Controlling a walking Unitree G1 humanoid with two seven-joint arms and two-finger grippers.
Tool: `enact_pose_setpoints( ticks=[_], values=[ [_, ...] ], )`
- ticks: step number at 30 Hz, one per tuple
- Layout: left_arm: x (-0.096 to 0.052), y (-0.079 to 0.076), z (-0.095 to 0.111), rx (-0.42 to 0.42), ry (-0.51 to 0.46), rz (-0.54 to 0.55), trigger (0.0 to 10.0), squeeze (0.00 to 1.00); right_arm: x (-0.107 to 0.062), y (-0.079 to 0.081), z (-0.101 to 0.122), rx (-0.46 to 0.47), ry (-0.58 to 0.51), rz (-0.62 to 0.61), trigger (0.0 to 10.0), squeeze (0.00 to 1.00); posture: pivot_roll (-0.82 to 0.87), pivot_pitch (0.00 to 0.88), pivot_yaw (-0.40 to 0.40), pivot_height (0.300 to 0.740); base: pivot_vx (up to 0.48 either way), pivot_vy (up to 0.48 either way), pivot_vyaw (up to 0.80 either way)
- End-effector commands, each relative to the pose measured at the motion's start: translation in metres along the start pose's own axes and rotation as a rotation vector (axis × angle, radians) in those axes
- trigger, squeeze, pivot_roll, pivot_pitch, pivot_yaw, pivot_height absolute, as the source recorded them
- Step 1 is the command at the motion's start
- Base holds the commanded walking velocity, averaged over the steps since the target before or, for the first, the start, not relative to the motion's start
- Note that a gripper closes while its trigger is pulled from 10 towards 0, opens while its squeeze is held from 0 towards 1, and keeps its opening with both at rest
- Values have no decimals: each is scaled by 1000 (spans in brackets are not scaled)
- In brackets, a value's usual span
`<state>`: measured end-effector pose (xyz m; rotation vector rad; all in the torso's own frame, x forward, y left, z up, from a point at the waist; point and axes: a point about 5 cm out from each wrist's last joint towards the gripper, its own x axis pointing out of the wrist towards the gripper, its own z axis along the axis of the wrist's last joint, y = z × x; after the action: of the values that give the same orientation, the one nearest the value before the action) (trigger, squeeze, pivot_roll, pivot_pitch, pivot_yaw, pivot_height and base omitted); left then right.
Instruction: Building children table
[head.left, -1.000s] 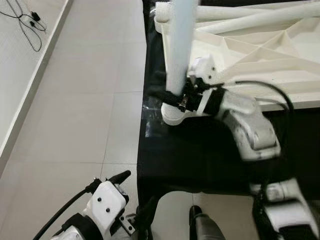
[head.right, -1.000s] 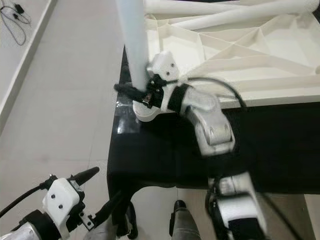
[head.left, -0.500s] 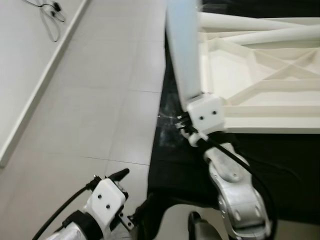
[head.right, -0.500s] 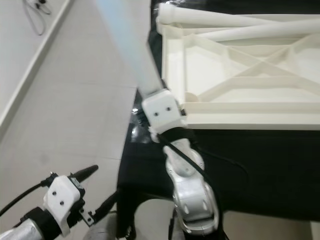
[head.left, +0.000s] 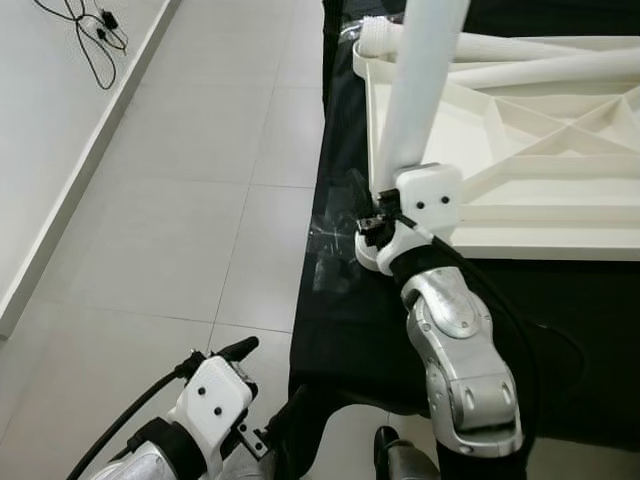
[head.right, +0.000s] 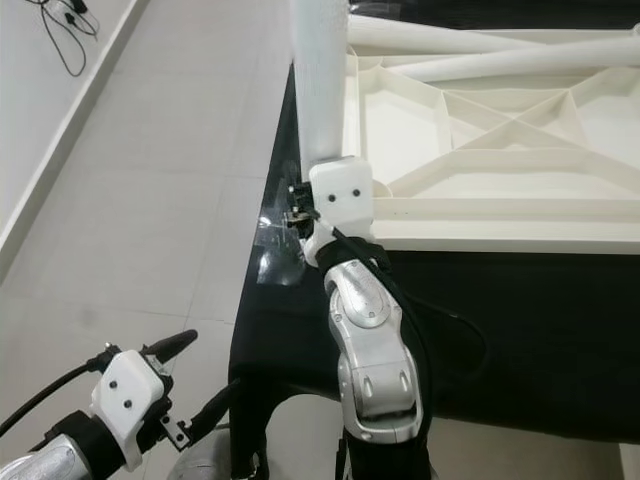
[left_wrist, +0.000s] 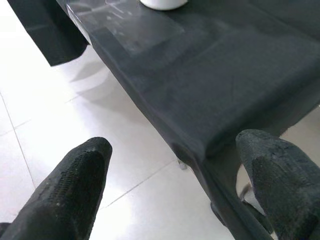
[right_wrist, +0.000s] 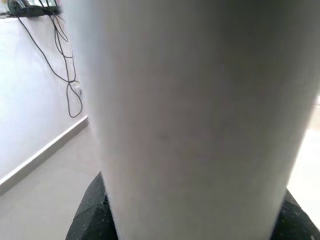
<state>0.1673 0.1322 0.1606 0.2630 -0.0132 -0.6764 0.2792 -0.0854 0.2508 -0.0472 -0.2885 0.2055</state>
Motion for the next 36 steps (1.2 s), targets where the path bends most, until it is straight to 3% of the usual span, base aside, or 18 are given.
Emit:
enact_pose_setpoints(
  ticks=[1,3,6,10,22,23,24,26,28,31,36],
  values=[
    [-2,-3,-7,-15,25,-6,10000,0,-15,0,-64,129,335,-6,10000,0,32,398,89,740,0,0,0],
    [-1,-2,-7,-12,25,-9,10000,0,-13,2,-61,134,280,72,10000,0,33,392,91,740,0,0,0],
    [-1,-2,-7,-12,25,-9,10000,0,-13,2,-61,134,280,72,10000,0,33,392,91,740,0,0,0],
    [-1,-2,-8,-6,27,-7,10000,0,-10,-5,-52,229,152,292,10000,0,39,384,95,740,0,0,0],
    [-2,0,-8,0,26,-8,10000,0,-15,-14,-54,215,144,375,10000,0,43,390,104,740,0,0,0],
    [-2,1,-8,1,26,-8,10000,0,-17,-9,-53,85,158,422,10000,0,43,393,107,740,0,0,0],
    [-2,1,-8,1,26,-8,10000,0,-17,-9,-53,85,158,422,10000,0,43,393,107,740,0,0,0],
    [-2,1,-8,2,26,-9,10000,0,-18,-7,-56,-42,178,471,10000,0,42,395,107,740,0,0,0],
    [-2,1,-8,2,26,-9,10000,0,-18,-7,-56,-42,178,471,10000,0,42,395,107,740,0,0,0],
    [-1,1,-8,3,22,-8,10000,0,-12,-14,-58,-202,212,523,10000,0,40,401,102,740,0,0,0],
    [-1,1,-8,3,19,-6,10000,0,-6,-19,-54,-230,236,544,10000,0,35,403,93,740,0,0,0]
  ],
)
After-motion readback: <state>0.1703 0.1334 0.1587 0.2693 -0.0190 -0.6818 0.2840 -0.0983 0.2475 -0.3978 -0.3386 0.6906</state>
